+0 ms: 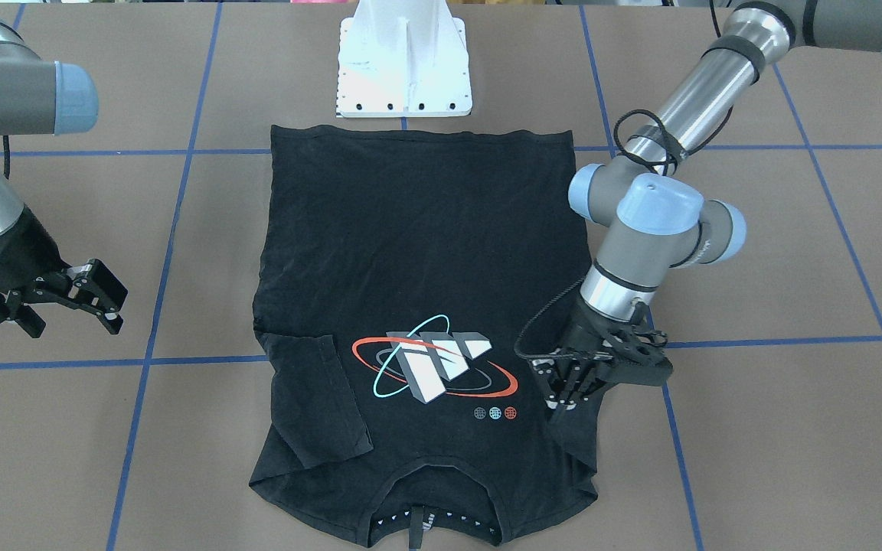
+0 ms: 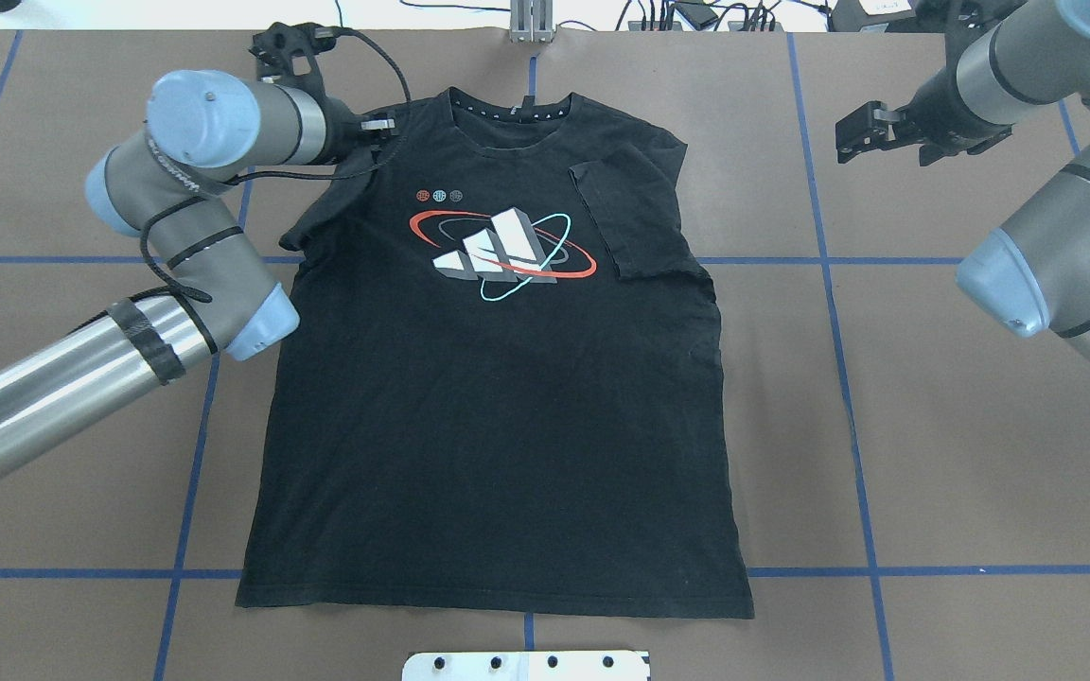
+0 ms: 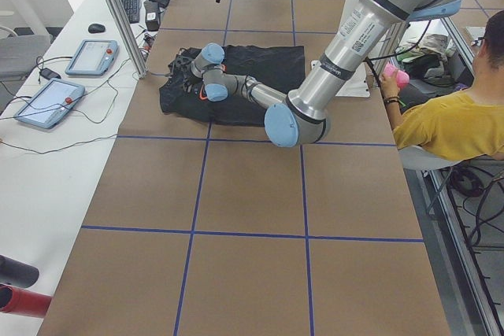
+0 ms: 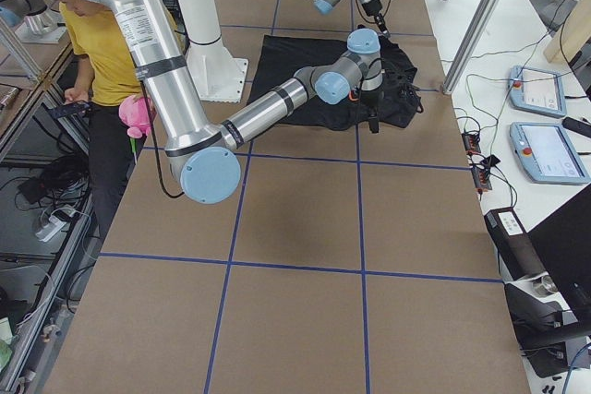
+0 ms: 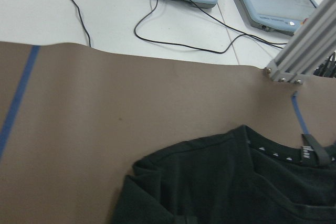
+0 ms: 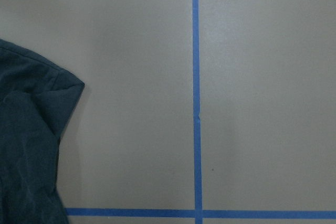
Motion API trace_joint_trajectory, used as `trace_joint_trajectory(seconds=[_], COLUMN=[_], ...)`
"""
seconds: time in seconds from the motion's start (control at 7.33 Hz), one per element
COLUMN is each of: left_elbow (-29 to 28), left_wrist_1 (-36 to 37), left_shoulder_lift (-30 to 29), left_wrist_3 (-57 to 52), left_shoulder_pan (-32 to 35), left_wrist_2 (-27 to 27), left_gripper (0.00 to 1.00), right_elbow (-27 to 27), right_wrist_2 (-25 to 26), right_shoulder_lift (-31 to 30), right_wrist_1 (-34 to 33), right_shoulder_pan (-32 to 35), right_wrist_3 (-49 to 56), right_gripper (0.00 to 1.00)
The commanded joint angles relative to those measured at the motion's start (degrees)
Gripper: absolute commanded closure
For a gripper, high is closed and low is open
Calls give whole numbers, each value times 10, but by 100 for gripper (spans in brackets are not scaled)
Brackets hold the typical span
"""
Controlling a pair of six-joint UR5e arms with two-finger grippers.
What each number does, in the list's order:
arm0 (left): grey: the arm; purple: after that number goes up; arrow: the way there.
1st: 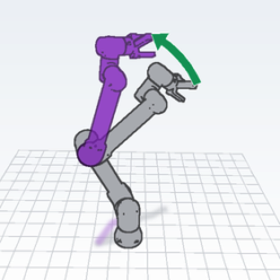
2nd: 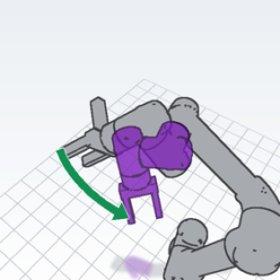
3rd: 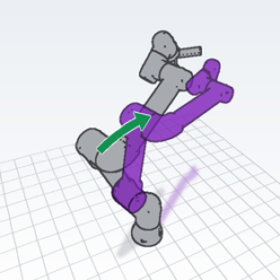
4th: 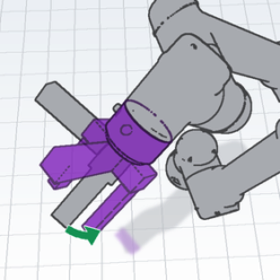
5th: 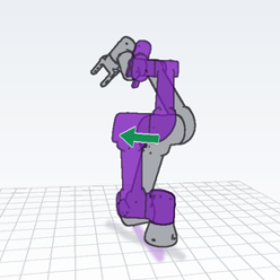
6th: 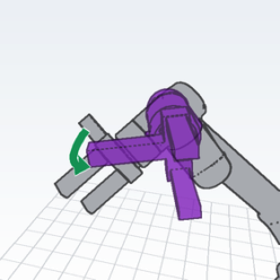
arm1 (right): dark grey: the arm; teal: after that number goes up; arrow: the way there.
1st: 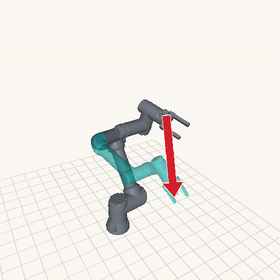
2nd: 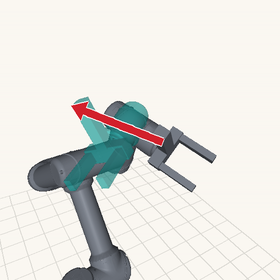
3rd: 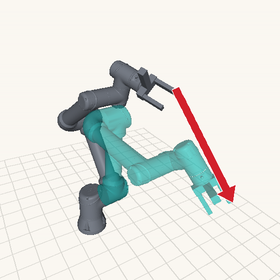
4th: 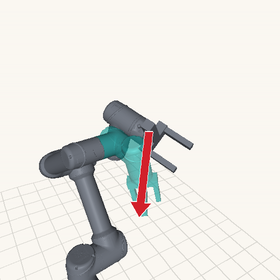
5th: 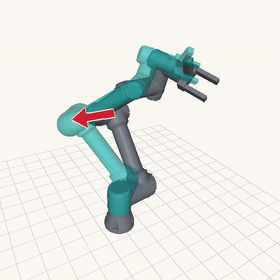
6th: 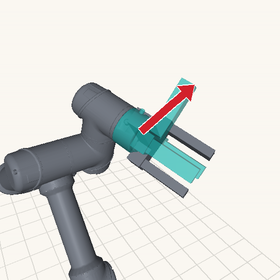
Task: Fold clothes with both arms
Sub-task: 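Fold the sleeve nearest the left gripper inward onto the shirt body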
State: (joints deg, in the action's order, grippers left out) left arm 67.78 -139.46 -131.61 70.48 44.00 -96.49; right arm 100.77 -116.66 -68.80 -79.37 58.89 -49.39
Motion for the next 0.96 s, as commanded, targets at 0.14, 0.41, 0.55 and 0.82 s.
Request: trace_joint_trajectory(seconds=[0.14,0.41,0.55,0.82], left_elbow=[-9,-26,-20,36], left_wrist_1=[32,31,30,37], left_shoulder_lift=[-34,-41,-40,-10], left_wrist_3=[53,42,14,-78], left_shoulder_pan=[-51,-49,-46,-23], left_wrist_2=[32,32,33,19], left_gripper=[100,57,1,0], right_elbow=[-3,-3,-1,10], right_wrist_2=[0,0,0,0], right_shoulder_lift=[1,2,2,2], right_wrist_1=[0,0,1,3], right_shoulder_pan=[0,-1,-1,-6], right_wrist_3=[0,0,-10,-51], right_gripper=[0,0,0,0])
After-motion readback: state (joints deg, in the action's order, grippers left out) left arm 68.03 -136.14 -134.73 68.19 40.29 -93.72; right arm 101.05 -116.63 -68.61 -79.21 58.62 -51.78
